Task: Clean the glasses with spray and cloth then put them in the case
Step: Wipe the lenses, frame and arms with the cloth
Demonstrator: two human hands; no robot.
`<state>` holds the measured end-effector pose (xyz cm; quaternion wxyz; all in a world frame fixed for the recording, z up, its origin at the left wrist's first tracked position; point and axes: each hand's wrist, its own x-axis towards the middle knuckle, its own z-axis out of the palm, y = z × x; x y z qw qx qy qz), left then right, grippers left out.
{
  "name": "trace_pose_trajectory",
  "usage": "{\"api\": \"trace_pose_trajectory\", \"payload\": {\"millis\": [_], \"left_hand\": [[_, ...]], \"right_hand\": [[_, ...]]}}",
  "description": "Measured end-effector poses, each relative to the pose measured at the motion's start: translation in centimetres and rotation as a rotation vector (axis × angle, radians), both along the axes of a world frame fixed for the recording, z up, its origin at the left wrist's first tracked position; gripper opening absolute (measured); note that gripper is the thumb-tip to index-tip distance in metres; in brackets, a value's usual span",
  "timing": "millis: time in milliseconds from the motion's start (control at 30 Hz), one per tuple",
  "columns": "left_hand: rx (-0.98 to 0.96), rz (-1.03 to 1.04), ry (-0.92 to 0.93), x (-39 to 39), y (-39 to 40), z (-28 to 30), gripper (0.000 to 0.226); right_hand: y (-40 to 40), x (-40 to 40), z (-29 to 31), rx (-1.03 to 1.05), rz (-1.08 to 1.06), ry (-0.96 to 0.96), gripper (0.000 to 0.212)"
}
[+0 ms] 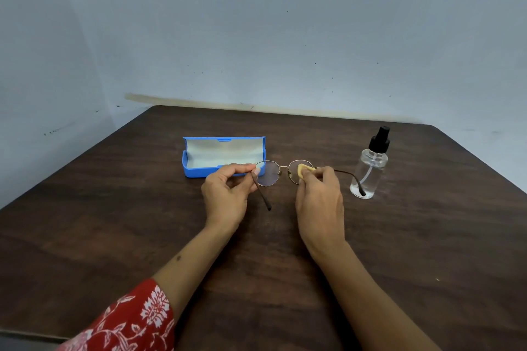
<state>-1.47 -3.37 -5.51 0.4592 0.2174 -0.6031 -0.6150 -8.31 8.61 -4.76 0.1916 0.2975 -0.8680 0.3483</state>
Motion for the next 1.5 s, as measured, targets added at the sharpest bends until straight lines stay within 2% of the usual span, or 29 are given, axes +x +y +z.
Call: {"api": "trace_pose_trajectory", "payload": {"millis": [167,367,533,767,933,1133,1333,1500], "left_hand": [[-0.012,-0.01,0.007,0.11,0.03,0.03,0.011],[-0.018,-0.011,0.015,0.08,0.26,0.26,0.011],[-0.052,-0.008,0.016,0.07,0.29,0.3,0.011],[-0.046,-0.025,0.002,-0.27,0.17,0.04,0.01],[0.01,-0.032,0.014,-0.61,-0.06,0.04,0.009],[0.035,-0.005,0.001,-0.51,-0.13,0.19,0.007],[0.046,0.017,-0.024,-0.54,-0.28,0.22,0.009],[0.053,-0.002,-0.023,-0.61,-0.25,0.19,0.008]], "right_hand": [[-0.13,0.39,0.16,-0.007,0.103,0.039,0.029],[-0.07,0.18,0.5,0.207,-0.061,0.041,0.032],[-0.3,0.31,0.72,0.191,0.064,0.087,0.035],[0.16,-0.14,0.81,0.239,-0.032,0.06,0.026],[0.18,-0.06,1.06,0.211,0.079,0.107,0.027],[0.49,-0.52,0.78,0.274,-0.043,0.03,0.023],[-0.05,-0.03,0.59,0.303,0.077,0.072,0.023],[0.32,-0.54,0.48,0.277,-0.025,0.046,0.023]]}}
